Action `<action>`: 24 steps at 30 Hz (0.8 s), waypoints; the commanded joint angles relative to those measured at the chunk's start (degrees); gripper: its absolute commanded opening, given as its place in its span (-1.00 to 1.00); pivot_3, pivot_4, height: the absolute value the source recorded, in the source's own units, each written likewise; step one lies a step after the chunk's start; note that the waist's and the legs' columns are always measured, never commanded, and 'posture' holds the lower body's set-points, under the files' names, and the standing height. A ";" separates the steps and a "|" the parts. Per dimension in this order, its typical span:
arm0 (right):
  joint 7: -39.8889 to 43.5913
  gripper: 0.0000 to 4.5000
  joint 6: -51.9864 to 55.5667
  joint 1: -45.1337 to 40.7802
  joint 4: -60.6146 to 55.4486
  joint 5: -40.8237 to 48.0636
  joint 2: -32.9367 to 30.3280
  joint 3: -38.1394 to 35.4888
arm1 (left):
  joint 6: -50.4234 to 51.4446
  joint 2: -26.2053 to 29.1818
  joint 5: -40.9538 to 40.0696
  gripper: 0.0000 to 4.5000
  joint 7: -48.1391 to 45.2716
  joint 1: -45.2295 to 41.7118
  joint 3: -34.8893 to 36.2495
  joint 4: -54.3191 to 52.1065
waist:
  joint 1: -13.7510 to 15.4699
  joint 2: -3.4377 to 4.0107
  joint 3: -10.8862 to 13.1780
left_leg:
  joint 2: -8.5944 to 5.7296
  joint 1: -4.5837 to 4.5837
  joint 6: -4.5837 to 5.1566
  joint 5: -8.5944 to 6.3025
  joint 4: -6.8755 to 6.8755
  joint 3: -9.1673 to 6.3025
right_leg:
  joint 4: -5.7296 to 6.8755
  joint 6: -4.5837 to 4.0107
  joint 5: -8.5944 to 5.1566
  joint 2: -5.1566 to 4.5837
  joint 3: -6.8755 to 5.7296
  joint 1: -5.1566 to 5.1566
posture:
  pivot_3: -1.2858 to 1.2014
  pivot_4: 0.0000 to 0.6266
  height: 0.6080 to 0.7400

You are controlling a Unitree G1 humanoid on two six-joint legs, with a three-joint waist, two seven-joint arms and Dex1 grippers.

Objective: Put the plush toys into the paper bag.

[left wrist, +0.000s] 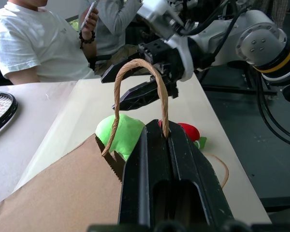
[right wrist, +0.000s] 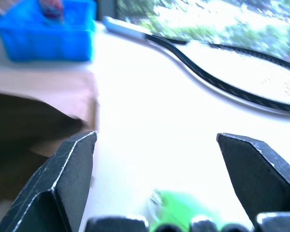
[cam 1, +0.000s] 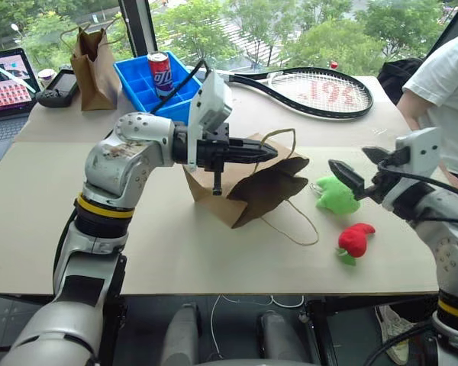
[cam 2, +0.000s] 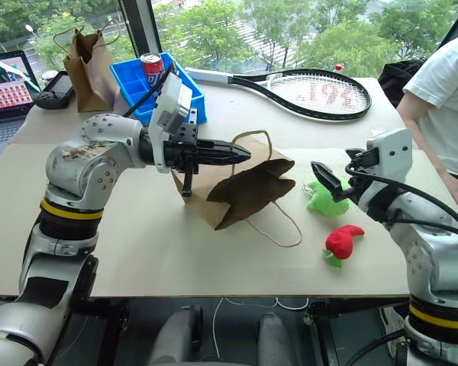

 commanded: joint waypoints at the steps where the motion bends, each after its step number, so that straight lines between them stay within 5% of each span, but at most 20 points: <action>1: -0.50 0.98 -3.33 -1.70 8.22 -5.55 -0.08 5.34 | 0.49 -0.01 -1.16 -1.00 0.35 -1.05 0.30 -2.22 | -0.33 0.03 -0.01 | 0.00 0.00 0.00 0.00 -0.01 0.00 | 0.02 0.00 0.00 0.00 0.02 -0.01 | 0.03 -0.52 1.00; 3: -0.64 0.98 -3.72 -1.55 13.06 -7.15 0.75 6.92 | 0.55 0.23 -1.26 -1.00 0.45 -1.05 0.26 -2.39 | -0.44 0.04 -0.01 | -0.02 0.00 0.01 0.01 -0.01 0.00 | 0.02 0.02 -0.01 0.00 0.03 -0.01 | 0.03 -0.52 1.00; 6: -1.18 0.66 -5.07 -0.66 17.64 -7.79 2.53 6.39 | 0.52 0.74 -1.13 -1.00 0.73 -1.03 0.35 -2.61 | -0.44 0.05 -0.01 | -0.03 -0.01 0.01 0.01 -0.01 -0.01 | 0.01 0.03 -0.02 0.00 0.04 0.02 | 0.03 -0.52 1.00; 10: 0.42 0.07 -6.41 -0.59 13.52 -6.74 1.11 3.72 | 0.66 1.16 -1.41 -1.00 1.07 -0.95 0.46 -3.02 | -0.33 0.05 -0.01 | -0.04 0.00 0.01 0.01 0.00 -0.02 | 0.00 0.04 -0.02 0.00 0.05 0.07 | 0.03 -0.52 1.00; 17: 13.70 -0.93 -1.17 0.65 -2.04 1.02 -11.28 -0.23 | 1.33 0.39 -1.96 -1.00 2.42 -1.15 0.75 -3.37 | -0.10 0.08 0.00 | -0.07 -0.01 0.02 0.03 0.00 -0.01 | -0.02 0.07 -0.04 0.00 0.10 0.07 | 0.03 -0.52 1.00; 24: 19.18 -0.98 14.69 -3.46 -15.90 14.62 -18.61 2.43 | 0.49 -0.51 -1.27 -1.00 2.74 -1.62 0.20 -1.99 | -0.49 0.08 0.00 | -0.06 0.06 0.02 0.03 -0.01 -0.08 | -0.02 0.06 -0.05 0.02 0.08 0.14 | 0.03 -0.52 1.00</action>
